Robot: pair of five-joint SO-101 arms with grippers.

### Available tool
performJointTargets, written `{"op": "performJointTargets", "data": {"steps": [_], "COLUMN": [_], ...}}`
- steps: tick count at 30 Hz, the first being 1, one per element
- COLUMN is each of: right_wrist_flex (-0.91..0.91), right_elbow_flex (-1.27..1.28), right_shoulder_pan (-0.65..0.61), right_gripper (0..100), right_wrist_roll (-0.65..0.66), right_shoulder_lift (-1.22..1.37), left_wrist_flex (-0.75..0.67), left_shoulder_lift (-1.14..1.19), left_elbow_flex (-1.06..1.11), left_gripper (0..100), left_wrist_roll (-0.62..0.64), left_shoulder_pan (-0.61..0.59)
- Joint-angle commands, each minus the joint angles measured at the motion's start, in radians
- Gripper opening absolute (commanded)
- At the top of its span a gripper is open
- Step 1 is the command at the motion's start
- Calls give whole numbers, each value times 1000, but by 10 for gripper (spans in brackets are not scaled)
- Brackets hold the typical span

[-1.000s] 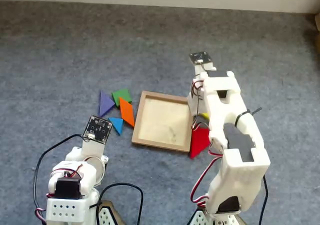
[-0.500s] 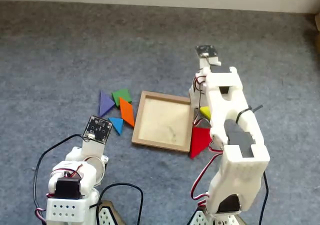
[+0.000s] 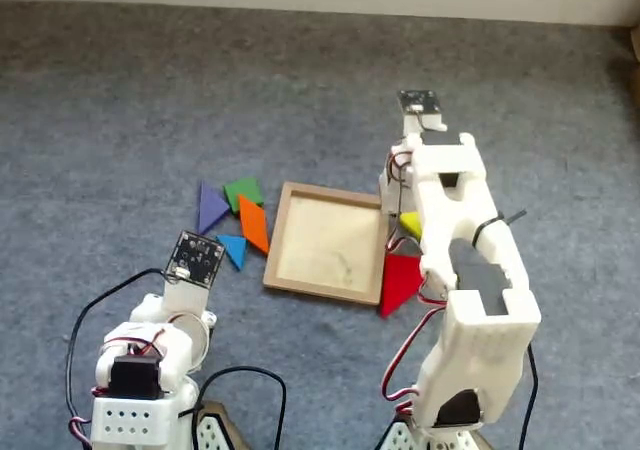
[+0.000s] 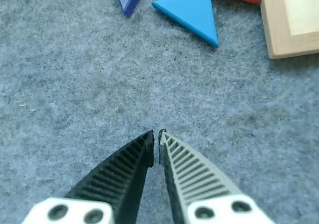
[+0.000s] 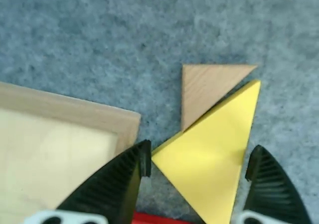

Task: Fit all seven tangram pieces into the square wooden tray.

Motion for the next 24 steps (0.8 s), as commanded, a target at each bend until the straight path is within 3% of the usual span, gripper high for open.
{"op": "performJointTargets", "data": {"steps": [1,20,24], "right_wrist_flex": [1,15,15], "right_elbow_flex": [-59,-65,-65], "right_shoulder_pan": [18,35,35], "right_gripper": [300,299,229], "right_wrist_roll": [-11,-11,-11], "right_shoulder_lift": [-13,73,71], "left_wrist_flex": [5,5,5], "left_shoulder_lift": [-25,-25,-25], "left_elbow_flex": [19,19,19], "left_gripper": [46,46,46], "left_wrist_roll": [8,8,8], "left_shoulder_pan": [5,5,5]}}
